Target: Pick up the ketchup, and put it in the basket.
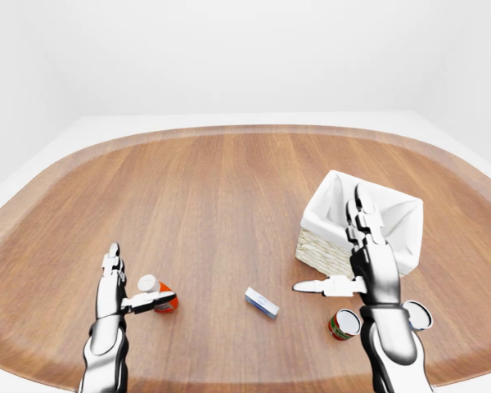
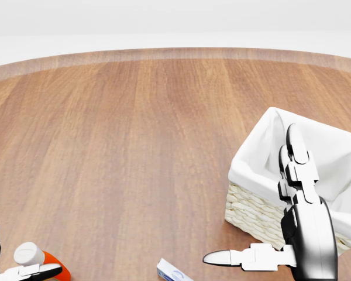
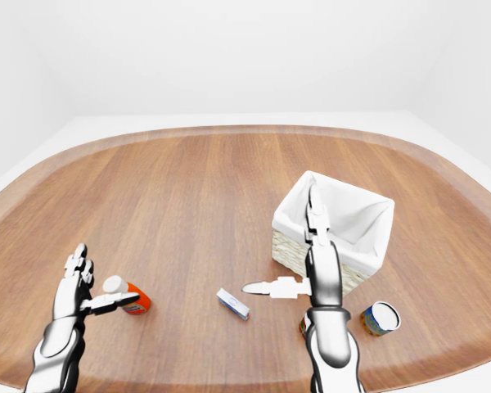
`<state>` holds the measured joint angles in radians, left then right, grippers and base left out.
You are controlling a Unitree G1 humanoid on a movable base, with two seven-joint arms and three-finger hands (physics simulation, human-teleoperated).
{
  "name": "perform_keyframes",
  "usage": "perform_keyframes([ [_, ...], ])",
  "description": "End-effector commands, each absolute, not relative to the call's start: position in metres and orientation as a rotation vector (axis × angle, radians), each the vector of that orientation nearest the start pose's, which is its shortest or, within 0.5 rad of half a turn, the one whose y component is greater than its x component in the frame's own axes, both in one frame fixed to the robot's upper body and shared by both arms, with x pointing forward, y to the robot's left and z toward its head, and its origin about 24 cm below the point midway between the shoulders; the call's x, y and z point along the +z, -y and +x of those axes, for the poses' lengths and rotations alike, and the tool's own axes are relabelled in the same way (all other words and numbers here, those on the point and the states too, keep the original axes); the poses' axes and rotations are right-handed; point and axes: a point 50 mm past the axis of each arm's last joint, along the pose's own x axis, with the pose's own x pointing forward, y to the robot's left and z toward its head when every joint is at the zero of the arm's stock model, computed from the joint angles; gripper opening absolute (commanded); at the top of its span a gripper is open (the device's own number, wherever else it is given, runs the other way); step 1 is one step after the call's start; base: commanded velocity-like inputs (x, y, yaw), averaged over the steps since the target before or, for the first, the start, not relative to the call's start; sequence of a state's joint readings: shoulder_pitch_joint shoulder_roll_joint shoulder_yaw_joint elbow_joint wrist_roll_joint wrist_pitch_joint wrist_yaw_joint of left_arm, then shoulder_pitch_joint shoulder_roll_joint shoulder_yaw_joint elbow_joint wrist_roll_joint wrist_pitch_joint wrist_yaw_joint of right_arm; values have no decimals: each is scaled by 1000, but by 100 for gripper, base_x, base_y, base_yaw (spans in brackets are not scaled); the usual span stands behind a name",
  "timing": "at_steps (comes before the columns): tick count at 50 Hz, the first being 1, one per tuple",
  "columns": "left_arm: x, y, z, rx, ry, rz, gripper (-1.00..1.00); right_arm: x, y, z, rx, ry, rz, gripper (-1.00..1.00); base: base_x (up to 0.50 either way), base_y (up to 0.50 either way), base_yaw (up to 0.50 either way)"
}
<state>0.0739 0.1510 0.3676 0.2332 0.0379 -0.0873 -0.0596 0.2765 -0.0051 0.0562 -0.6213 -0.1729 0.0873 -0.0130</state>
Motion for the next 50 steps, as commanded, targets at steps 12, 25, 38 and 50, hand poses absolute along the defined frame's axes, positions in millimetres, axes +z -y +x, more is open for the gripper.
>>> perform_keyframes([
  [12, -52, -282, 222, 381, -459, 197, 100, 117, 154, 193, -66, 262, -170, 100, 0, 0, 0],
  [25, -56, -279, 221, 359, -475, 166, -100, 115, 153, 194, -64, 255, -173, 100, 0, 0, 0],
  [38, -61, -278, 218, 356, -505, 170, -98, 113, 151, 195, -59, 246, -175, 100, 0, 0, 0],
  [50, -42, -271, 221, 328, -396, 203, -87, 111, 151, 196, -54, 241, -181, 100, 0, 0, 0],
])
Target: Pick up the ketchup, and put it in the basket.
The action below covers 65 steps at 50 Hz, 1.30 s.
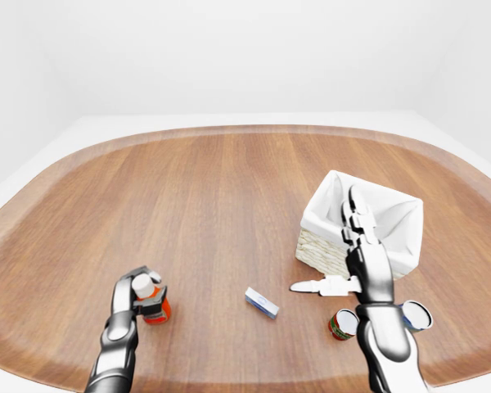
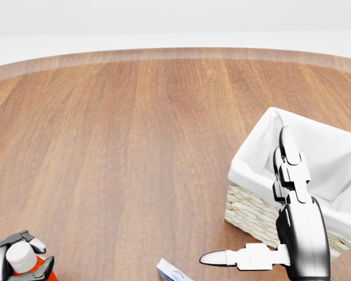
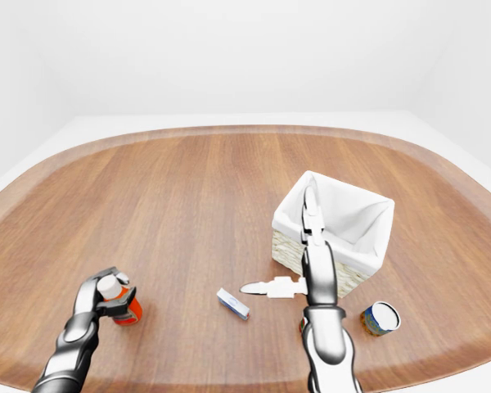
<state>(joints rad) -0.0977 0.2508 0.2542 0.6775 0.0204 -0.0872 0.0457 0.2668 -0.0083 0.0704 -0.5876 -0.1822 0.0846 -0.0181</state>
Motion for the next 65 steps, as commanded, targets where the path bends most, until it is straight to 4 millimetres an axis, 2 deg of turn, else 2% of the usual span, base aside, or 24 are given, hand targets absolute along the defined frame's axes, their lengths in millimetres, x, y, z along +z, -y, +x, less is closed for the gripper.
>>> perform_keyframes([
  [1, -41, -271, 221, 327, -390, 202, -87, 111, 151, 196, -54, 241, -181, 100, 0, 0, 0],
  [14, 51, -229, 240, 202, 57, 198, -94, 111, 150, 195, -51, 241, -185, 100, 0, 0, 0],
  [19, 71, -219, 241, 174, 143, 192, -95, 111, 150, 194, -50, 243, -183, 100, 0, 0, 0],
  [28, 99, -196, 237, 115, 196, 167, -95, 114, 151, 191, -54, 250, -183, 100, 0, 0, 0],
  [31, 120, -188, 234, 93, 274, 153, -95, 114, 151, 191, -55, 251, -183, 100, 0, 0, 0],
  [35, 136, -175, 231, 61, 353, 135, -95, 115, 152, 191, -55, 252, -183, 100, 0, 0, 0],
  [55, 182, -123, 217, -69, 583, 70, -94, 118, 154, 188, -62, 263, -183, 100, 0, 0, 0],
  [65, 175, -104, 224, -94, 551, 38, -94, 126, 158, 183, -74, 291, -180, 100, 0, 0, 0],
])
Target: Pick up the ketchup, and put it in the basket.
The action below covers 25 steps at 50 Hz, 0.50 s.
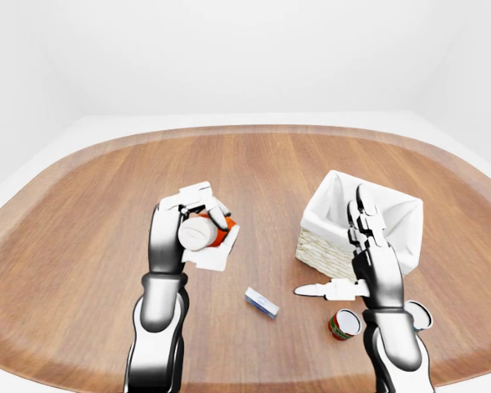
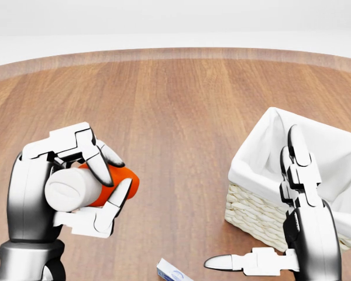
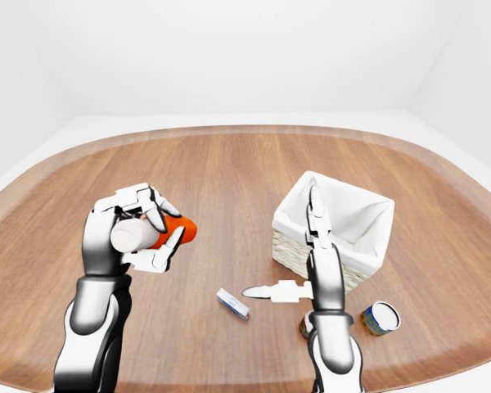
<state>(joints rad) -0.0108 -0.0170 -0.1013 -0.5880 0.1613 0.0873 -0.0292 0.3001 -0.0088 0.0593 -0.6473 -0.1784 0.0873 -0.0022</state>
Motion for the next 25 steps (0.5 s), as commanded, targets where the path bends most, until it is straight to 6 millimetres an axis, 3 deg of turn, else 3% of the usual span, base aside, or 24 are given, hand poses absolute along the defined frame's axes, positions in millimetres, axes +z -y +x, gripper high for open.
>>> perform_keyframes([
  [1, 175, -101, 224, -104, 548, 36, -94, 126, 158, 183, -75, 293, -181, 100, 0, 0, 0],
  [14, 186, -78, 216, -153, 598, -25, -94, 125, 159, 183, -81, 288, -178, 100, 0, 0, 0],
  [15, 188, -67, 216, -179, 607, -39, -94, 125, 158, 183, -80, 286, -179, 100, 0, 0, 0],
  [20, 196, -57, 210, -209, 643, -60, -94, 126, 159, 183, -82, 292, -179, 100, 0, 0, 0],
  [25, 193, -49, 208, -226, 627, -74, -94, 127, 160, 183, -84, 294, -178, 100, 0, 0, 0],
])
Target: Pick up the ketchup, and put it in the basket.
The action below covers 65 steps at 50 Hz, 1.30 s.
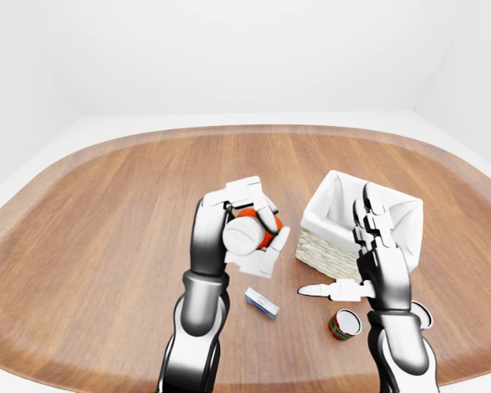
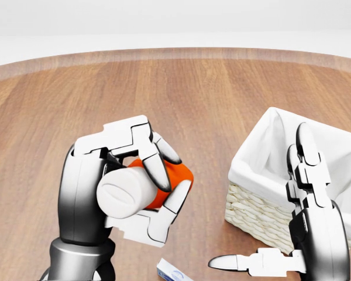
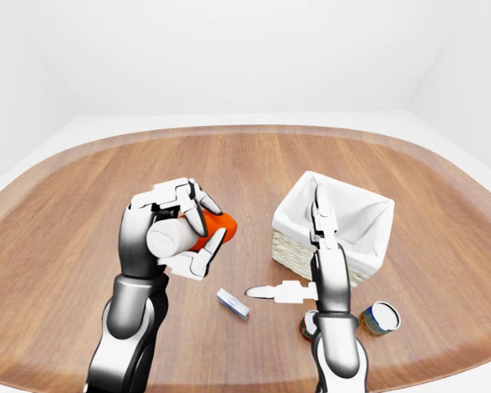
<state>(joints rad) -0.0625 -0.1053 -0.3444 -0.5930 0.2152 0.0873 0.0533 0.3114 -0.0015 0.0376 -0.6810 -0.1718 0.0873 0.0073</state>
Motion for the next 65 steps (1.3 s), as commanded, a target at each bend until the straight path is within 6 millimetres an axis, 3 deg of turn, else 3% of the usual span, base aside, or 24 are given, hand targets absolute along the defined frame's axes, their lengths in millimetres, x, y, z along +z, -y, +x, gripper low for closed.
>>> perform_keyframes([
  [1, 192, -46, 208, -232, 617, -76, -95, 127, 159, 183, -82, 293, -179, 100, 0, 0, 0],
  [23, 183, -9, 200, -322, 571, -81, -94, 127, 158, 182, -80, 294, -180, 100, 0, 0, 0],
  [34, 188, 5, 188, -367, 589, -117, -94, 130, 159, 179, -91, 307, -183, 100, 0, 0, 0],
  [65, 177, 35, 176, -447, 527, -131, -94, 137, 162, 175, -99, 334, -181, 100, 0, 0, 0],
])
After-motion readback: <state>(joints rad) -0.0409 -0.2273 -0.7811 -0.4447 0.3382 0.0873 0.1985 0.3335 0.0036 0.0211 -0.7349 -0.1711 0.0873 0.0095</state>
